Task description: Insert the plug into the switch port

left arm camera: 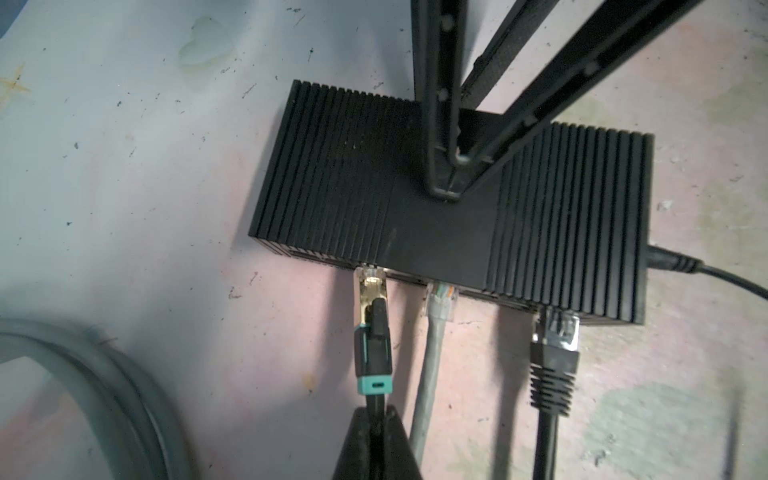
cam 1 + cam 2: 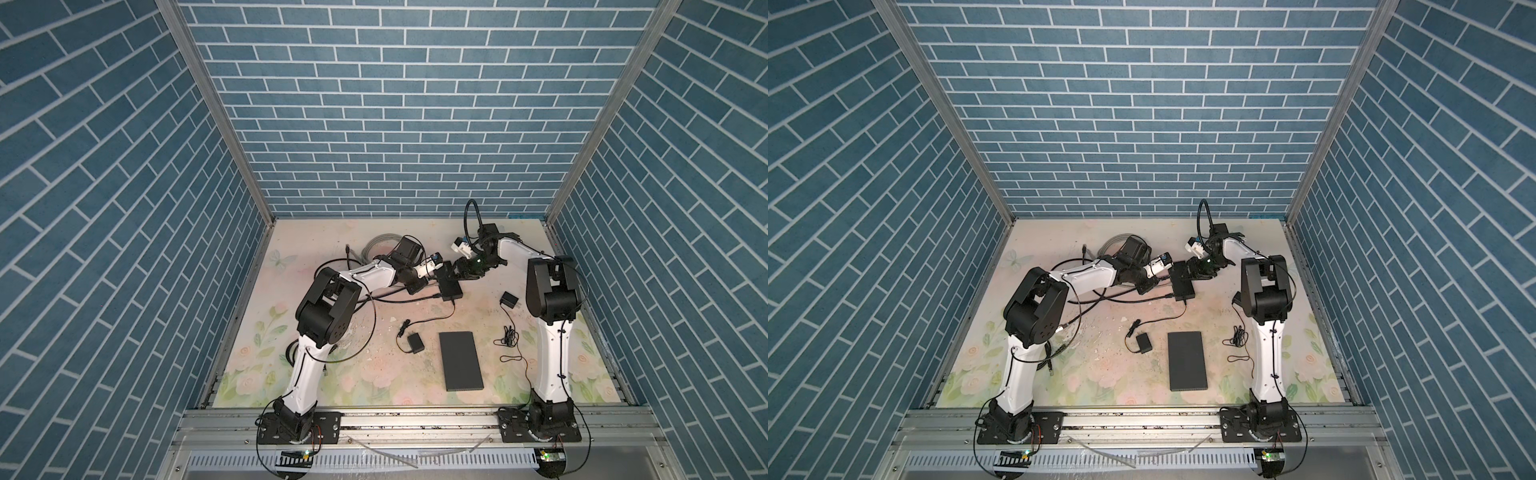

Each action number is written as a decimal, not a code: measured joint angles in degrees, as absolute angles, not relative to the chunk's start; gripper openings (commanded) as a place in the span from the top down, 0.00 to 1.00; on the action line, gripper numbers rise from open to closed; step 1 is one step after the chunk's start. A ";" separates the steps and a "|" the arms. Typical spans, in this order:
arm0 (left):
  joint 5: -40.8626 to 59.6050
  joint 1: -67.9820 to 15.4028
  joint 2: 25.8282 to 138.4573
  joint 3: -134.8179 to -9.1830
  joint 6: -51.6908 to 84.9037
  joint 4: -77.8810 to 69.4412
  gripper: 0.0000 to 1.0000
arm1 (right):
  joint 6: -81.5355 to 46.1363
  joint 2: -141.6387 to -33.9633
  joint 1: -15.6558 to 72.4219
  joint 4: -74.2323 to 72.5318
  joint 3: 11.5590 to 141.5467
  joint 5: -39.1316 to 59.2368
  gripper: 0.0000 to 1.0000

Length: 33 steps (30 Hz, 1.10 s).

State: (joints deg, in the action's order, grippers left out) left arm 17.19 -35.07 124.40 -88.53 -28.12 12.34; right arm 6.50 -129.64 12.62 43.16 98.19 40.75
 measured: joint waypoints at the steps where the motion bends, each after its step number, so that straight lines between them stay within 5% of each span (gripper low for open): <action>1: 17.15 -35.07 124.40 -88.53 -28.25 12.36 0.98 | 6.74 -129.64 12.60 43.64 98.19 40.80 0.52; 18: 17.89 -37.10 122.67 -84.18 -22.68 10.48 0.97 | 13.80 -131.20 12.27 54.43 100.44 42.74 0.52; 33: 12.80 -36.27 122.04 -86.78 -26.74 16.01 0.97 | 7.70 -131.20 12.62 48.34 101.97 40.10 0.49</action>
